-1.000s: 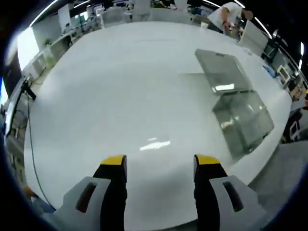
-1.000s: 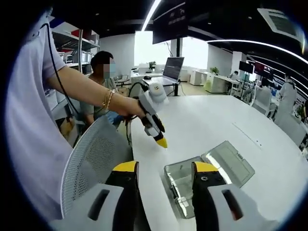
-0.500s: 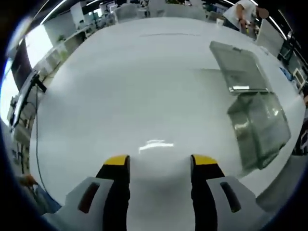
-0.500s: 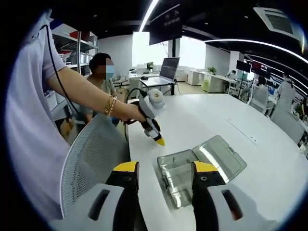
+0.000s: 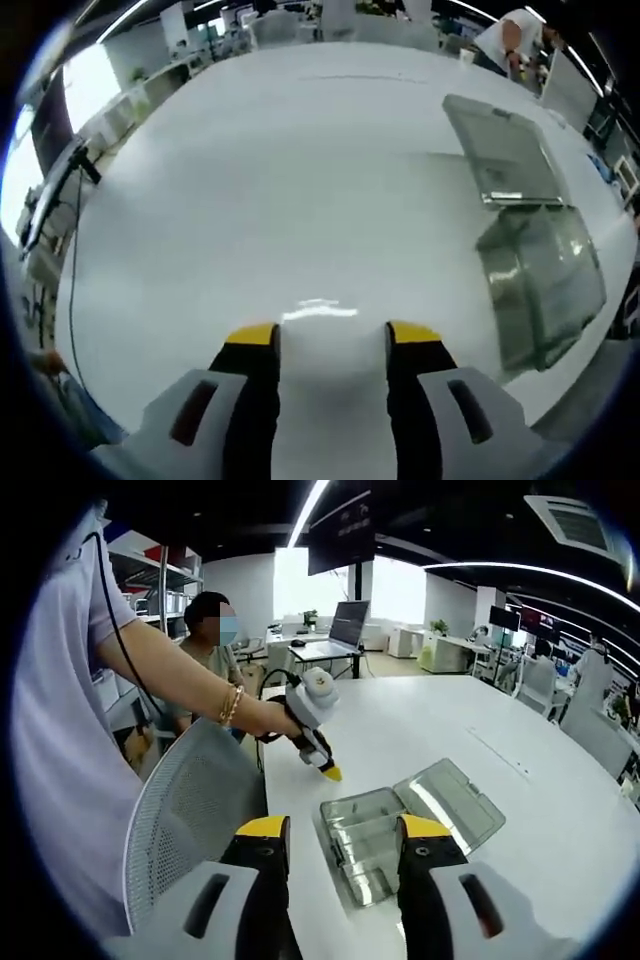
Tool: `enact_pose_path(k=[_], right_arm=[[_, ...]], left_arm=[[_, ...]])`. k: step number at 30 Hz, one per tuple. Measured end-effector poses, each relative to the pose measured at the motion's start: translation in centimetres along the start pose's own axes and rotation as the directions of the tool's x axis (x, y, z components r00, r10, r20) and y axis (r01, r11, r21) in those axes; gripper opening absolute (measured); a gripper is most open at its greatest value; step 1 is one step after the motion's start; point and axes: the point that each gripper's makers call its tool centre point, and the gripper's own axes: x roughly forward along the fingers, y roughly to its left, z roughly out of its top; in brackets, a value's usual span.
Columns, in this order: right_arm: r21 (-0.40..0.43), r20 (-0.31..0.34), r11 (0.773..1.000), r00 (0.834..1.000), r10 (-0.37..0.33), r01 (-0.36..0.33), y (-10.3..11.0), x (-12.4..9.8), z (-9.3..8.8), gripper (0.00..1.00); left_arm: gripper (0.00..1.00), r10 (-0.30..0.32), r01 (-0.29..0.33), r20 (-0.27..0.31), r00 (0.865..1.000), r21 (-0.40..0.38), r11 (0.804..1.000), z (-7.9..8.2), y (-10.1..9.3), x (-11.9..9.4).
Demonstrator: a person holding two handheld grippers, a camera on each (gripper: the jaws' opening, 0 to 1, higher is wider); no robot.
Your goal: Insert the divider into the dual guide fixture by aligning both edges with the guide slots and pushing it downward to the bottom, including one-sided entry, uneven engagement, binding, and posture correction.
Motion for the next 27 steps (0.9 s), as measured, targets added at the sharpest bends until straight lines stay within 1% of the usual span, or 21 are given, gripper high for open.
enact_pose_path(k=[3,13,17,21,24,27], right_arm=[[0.001,0.001,1.000,1.000,0.001,-0.001,0.07,0.11,0.10,0.39],[-0.001,0.003,1.000,1.000,-0.006,0.006,-0.01,0.17,0.29,0.38],[-0.002,0.004,1.000,1.000,-0.009,0.009,-0.10,0.13,0.36,0.38],[-0.002,0.006,1.000,1.000,-0.010,0.010,-0.23,0.14,0.38,0.38],[-0.004,0.007,1.000,1.000,-0.011,0.011,-0.28,0.14,0.42,0.38],[-0.003,0.007,1.000,1.000,-0.012,0.012,-0.30,0.13,0.40,0.38]], left_arm=[[0.40,-0.009,0.009,0.006,1.000,0.011,1.000,0.06,-0.01,0.04],[0.40,-0.002,0.002,0.008,1.000,-0.005,1.000,-0.11,-0.05,-0.21],[0.37,0.006,-0.006,-0.014,1.000,-0.016,1.000,-0.34,-0.05,-0.40],[0.30,0.008,-0.009,-0.047,0.999,-0.017,1.000,-0.34,0.04,-0.40],[0.30,0.011,-0.012,-0.064,0.998,-0.019,1.000,-0.35,0.08,-0.26],[0.30,0.012,-0.013,-0.068,0.998,-0.023,1.000,-0.39,0.10,-0.27]])
